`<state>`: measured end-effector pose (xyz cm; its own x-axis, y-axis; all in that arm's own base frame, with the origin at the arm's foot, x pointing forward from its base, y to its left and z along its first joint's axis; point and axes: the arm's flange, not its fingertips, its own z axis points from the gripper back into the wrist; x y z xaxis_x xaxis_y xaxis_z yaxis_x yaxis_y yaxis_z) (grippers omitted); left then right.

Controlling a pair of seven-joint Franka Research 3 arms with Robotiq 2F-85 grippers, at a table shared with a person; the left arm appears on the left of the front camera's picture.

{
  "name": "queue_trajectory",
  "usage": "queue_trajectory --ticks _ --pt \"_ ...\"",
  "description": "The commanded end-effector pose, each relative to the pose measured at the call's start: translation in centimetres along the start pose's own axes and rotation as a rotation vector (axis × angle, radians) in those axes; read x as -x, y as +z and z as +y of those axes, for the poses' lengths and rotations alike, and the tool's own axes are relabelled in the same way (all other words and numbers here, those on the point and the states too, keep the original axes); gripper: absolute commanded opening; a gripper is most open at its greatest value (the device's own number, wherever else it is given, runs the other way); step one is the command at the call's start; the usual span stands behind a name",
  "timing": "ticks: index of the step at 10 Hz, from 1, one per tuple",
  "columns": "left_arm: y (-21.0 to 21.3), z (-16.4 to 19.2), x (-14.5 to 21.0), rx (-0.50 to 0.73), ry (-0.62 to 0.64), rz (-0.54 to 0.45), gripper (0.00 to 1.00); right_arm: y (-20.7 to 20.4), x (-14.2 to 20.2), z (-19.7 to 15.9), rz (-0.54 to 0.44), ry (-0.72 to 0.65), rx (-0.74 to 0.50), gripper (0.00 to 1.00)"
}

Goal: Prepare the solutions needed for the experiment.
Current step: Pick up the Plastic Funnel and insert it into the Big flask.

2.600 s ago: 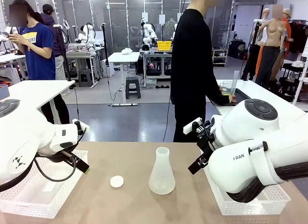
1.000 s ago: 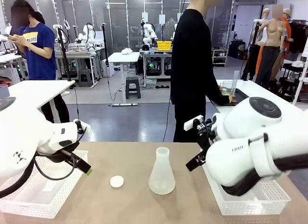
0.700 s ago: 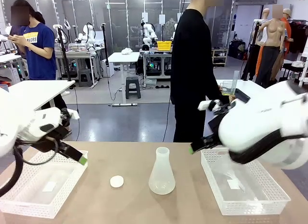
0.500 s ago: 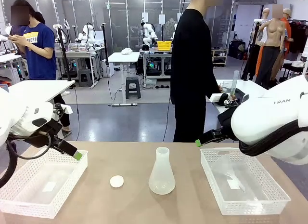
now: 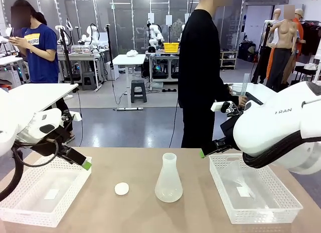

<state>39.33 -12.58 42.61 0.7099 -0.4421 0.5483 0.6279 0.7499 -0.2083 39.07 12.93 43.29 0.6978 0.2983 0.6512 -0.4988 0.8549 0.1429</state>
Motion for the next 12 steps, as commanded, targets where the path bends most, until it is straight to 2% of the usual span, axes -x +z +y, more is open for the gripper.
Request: queue_trajectory --ticks 1,2,3,5,6,8,9,11,12 --pt "-0.3 2.4 -2.0 0.524 0.16 -0.031 1.0 -0.1 -0.5 -1.6 -0.083 -0.104 -0.084 1.0" --pt "-0.6 3.9 -2.6 0.71 0.255 -0.061 1.0 0.1 -0.7 -2.8 -0.131 -0.166 -0.195 1.0" --pt "-0.7 4.7 -2.8 0.842 0.31 -0.092 1.0 0.3 -0.7 -4.0 -0.169 -0.227 -0.334 1.0" --pt "-0.9 6.5 -2.4 0.987 0.398 -0.144 1.0 0.9 -0.7 -6.2 -0.231 -0.357 -0.586 1.0" --pt "-0.8 7.5 -2.1 1.138 0.451 -0.173 1.0 0.9 -0.8 -6.9 -0.238 -0.423 -0.709 1.0" --pt "0.6 8.6 -0.3 1.187 0.636 -0.215 1.0 1.2 0.1 -8.2 -0.27 -0.535 -0.845 1.0" --pt "1.2 9.1 0.7 1.216 0.656 -0.208 1.0 1.6 0.7 -8.9 -0.283 -0.534 -0.899 1.0" --pt "2.2 10.1 2.5 1.169 0.735 -0.217 1.0 2.0 1.9 -9.5 -0.301 -0.558 -0.904 1.0" --pt "2.5 10.5 2.8 1.179 0.703 -0.214 1.0 2.1 2.3 -9.7 -0.289 -0.544 -0.967 1.0"
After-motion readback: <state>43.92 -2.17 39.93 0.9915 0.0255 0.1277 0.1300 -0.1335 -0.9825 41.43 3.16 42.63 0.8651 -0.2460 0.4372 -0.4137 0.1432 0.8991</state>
